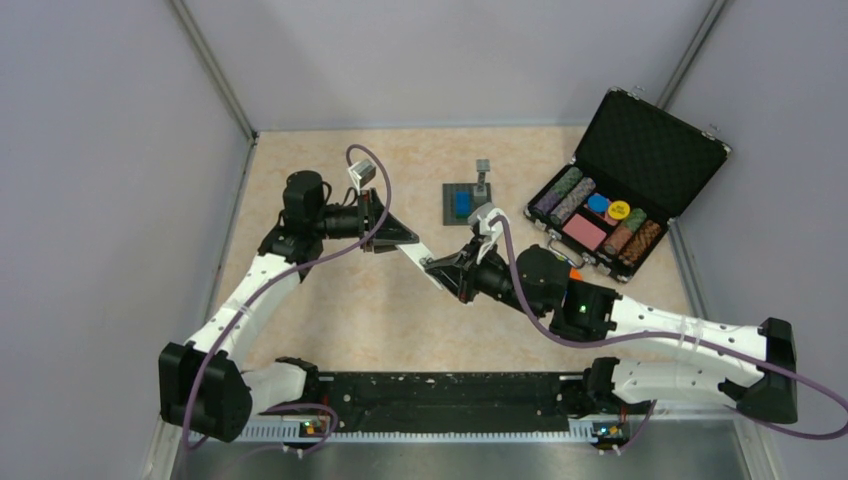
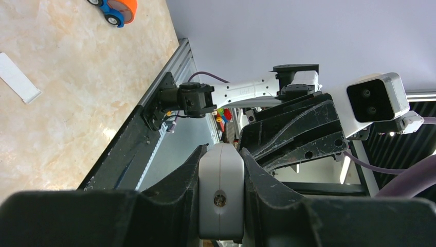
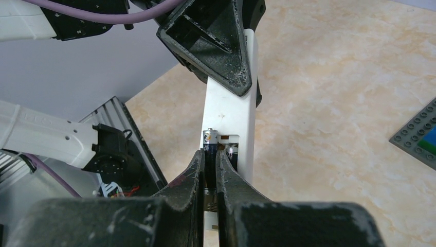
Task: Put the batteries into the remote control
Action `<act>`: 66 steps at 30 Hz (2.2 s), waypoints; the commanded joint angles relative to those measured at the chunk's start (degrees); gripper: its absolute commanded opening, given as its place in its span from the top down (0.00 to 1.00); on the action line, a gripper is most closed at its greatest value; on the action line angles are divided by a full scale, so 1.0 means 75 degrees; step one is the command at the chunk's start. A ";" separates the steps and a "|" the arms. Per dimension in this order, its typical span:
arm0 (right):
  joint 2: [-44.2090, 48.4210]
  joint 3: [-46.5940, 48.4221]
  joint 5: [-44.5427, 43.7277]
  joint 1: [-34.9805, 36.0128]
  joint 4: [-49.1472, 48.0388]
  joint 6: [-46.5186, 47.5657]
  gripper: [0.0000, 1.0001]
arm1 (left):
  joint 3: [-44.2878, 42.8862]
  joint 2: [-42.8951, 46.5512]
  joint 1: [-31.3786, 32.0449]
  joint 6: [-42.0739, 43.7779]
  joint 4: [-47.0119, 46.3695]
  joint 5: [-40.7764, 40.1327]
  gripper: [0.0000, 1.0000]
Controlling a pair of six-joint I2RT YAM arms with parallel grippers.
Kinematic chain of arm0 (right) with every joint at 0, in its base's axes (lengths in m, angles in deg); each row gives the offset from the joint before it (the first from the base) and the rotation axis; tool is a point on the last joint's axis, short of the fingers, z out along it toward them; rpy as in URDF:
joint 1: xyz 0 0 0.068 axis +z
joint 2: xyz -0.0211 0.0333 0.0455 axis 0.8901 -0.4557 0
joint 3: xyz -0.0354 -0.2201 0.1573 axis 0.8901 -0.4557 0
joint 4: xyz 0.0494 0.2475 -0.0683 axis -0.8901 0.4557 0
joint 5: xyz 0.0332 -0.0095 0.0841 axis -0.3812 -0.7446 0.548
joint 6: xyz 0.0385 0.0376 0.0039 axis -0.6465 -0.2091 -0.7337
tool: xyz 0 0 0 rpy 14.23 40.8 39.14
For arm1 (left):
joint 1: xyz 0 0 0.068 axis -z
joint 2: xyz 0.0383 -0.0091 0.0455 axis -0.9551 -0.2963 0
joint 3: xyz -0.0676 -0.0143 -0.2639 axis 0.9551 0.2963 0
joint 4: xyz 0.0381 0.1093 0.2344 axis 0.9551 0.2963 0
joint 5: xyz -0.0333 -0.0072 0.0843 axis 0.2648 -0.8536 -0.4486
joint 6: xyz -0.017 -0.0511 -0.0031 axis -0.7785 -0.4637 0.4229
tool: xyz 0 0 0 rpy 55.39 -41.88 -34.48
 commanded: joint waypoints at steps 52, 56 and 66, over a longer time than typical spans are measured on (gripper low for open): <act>0.0504 0.0810 -0.0459 0.0091 0.1625 -0.1621 0.73 | 0.0158 0.0429 0.0000 0.0356 -0.0134 -0.0198 1.00; 0.0667 0.0788 -0.0108 0.0096 0.1995 -0.1699 0.78 | 0.0127 0.0397 -0.0006 0.0542 -0.0054 -0.0257 1.00; 0.0358 0.0916 -0.0219 0.0087 0.2431 -0.1482 0.69 | -0.0317 0.0326 0.0039 0.2135 0.1929 -0.1070 1.00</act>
